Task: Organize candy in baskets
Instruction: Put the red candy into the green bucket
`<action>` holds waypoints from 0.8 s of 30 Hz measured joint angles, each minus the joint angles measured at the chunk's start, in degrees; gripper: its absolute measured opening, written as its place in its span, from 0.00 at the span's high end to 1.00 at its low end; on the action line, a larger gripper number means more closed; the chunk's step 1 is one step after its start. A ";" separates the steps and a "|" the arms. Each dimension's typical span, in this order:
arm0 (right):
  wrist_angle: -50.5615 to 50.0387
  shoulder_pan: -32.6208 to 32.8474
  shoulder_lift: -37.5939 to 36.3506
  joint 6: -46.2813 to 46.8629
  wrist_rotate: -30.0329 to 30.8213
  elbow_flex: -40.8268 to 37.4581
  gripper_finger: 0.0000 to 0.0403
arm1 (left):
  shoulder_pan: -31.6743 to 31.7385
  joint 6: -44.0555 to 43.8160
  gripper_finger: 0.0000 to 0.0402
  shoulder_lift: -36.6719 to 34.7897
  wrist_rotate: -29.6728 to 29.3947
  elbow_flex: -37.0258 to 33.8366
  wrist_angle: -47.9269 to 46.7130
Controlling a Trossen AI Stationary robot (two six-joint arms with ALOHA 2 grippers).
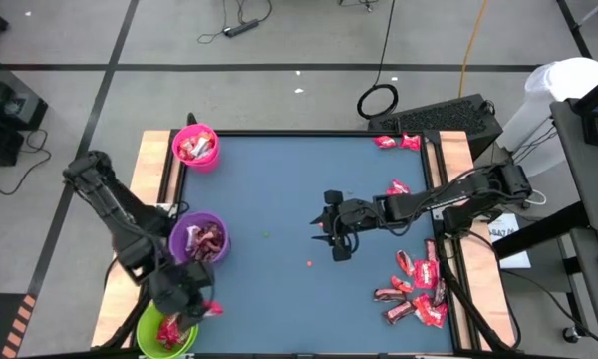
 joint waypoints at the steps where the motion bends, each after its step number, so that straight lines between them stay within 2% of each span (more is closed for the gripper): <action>1: 0.06 0.00 0.00 0.00 -0.01 -0.14 0.57 | -1.10 -3.17 0.95 -0.04 0.04 0.08 -0.84; 9: -0.02 0.00 0.00 0.39 -0.02 -1.94 0.57 | -10.72 -24.29 0.95 0.57 -0.01 0.13 -5.48; 13: 2.90 -0.04 0.00 0.10 -0.02 -3.20 0.57 | -15.03 -28.79 0.95 0.57 -1.02 0.13 -5.95; 18: 3.92 -0.05 0.00 -0.98 0.05 -3.93 0.57 | -19.87 -32.65 0.91 1.39 -6.07 0.13 -10.05; 24: 3.93 -0.59 0.00 -0.85 0.24 -3.93 0.57 | -20.25 -39.54 0.83 1.84 -6.54 0.13 -14.27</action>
